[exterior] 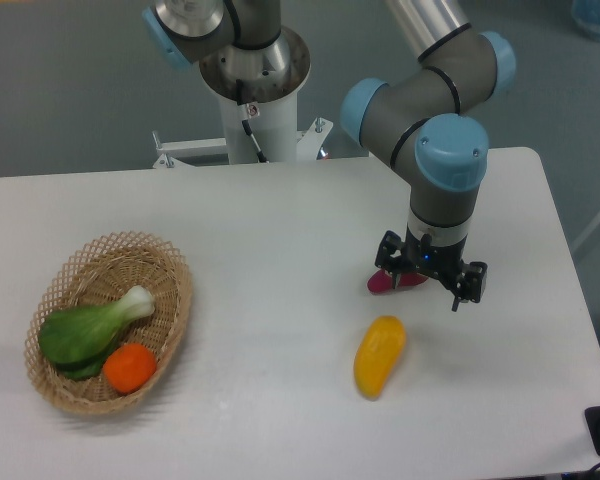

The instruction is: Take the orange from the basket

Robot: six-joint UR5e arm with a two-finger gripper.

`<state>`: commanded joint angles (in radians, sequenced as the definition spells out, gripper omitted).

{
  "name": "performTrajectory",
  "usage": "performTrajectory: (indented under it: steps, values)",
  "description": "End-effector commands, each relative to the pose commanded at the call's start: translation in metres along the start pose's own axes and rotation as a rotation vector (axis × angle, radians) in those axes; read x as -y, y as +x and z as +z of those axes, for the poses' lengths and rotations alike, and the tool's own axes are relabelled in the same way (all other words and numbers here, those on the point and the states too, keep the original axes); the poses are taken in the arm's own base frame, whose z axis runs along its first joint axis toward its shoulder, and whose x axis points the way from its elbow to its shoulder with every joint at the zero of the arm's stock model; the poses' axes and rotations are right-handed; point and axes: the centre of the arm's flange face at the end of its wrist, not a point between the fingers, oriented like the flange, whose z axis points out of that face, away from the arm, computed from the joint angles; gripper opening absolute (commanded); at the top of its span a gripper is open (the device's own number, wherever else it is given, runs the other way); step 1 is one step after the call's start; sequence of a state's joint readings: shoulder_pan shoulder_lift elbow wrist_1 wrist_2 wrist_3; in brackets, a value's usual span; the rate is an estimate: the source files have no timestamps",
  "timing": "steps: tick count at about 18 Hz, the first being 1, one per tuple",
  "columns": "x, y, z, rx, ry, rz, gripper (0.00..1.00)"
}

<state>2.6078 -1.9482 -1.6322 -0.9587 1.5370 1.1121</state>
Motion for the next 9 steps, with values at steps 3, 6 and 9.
performTrajectory:
  steps: [3, 6, 9]
  values:
    - [0.0008, 0.0006, 0.0, 0.0, 0.0, -0.005, 1.0]
    - [0.0021, -0.0005, -0.0034, -0.002, 0.006, -0.009, 1.0]
    - [0.0037, 0.0003, -0.004, -0.001, 0.005, -0.079, 1.0]
